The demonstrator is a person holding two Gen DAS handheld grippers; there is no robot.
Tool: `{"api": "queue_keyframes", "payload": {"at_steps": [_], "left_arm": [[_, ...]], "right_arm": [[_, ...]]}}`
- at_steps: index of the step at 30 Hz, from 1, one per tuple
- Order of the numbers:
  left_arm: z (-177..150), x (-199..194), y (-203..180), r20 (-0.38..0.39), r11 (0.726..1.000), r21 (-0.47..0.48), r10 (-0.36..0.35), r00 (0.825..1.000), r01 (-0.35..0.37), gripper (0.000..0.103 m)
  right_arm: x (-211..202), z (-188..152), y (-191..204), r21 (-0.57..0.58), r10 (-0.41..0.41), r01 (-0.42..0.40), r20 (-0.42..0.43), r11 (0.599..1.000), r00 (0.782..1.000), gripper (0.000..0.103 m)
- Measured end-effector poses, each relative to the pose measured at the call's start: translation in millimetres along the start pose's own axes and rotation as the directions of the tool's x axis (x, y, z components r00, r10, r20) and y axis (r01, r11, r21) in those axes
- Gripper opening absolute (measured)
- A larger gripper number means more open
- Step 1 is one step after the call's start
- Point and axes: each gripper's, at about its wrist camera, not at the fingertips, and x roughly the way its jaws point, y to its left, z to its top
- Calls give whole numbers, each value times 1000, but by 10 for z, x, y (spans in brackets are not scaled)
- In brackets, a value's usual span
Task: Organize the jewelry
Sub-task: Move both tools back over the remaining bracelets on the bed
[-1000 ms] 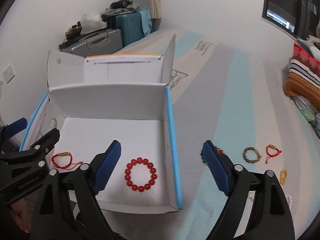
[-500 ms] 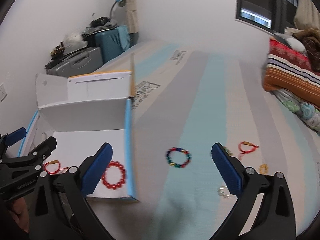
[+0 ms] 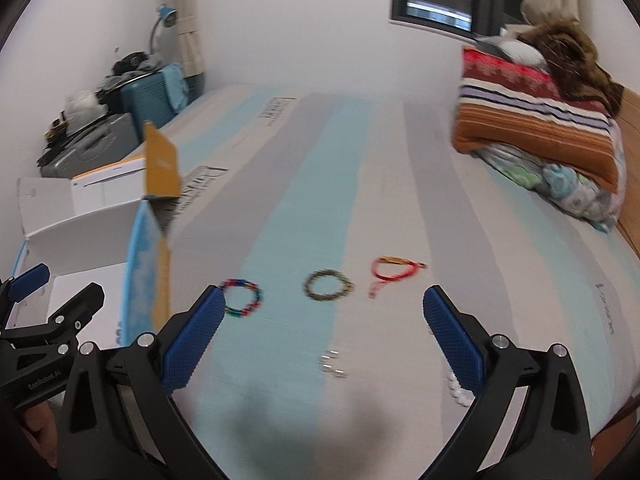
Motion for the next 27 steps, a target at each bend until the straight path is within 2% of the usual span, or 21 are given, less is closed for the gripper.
{"api": "queue_keyframes", "payload": {"at_steps": [11,16,19,27], "left_arm": [[-142,361,-785,-43,995,80,-60,997,63,97],[-252,592,-1101,-75,988,99,-114,991,121,97],[-329,729,-1247,-84,982,102,-151,985,159,97],[-527,1111,-1523,-141,976,113,-169,975,186,97]], "right_arm": [[159,-250,-834,79,-76,79,-35,994,996,95],[321,-417,-1150,103,-105,113,-72,988,992,95],[419,-512,-1304,108,-116,126,-90,986,989,95],[725,-809,-1653,139,-138,159,-149,978,979,95]]}}
